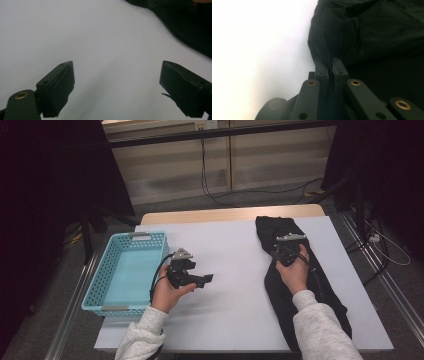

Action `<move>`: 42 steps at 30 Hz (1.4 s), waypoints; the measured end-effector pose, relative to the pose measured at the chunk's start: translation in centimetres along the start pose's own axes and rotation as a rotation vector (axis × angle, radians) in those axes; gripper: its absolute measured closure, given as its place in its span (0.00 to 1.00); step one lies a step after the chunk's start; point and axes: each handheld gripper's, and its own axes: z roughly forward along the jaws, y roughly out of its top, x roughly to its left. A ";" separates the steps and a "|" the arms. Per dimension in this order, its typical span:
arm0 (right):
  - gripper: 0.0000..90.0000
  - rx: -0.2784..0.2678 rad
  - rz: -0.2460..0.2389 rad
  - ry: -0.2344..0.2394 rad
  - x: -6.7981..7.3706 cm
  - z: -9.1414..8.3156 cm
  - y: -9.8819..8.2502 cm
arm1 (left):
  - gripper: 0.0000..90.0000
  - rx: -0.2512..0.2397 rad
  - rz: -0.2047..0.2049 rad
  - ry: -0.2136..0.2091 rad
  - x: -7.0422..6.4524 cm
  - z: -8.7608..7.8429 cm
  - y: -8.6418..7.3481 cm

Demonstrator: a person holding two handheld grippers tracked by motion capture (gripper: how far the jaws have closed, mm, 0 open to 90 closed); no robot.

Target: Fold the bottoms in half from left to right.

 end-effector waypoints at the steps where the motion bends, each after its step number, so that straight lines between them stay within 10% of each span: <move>1: 0.95 0.002 -0.003 0.011 0.1 0.0 0.0 | 0.14 0.002 0.002 -0.004 0.0 0.0 0.0; 42: 0.95 0.013 -0.200 0.275 8.5 -0.5 -0.6 | 0.14 -0.002 -0.009 0.016 0.7 -0.1 0.0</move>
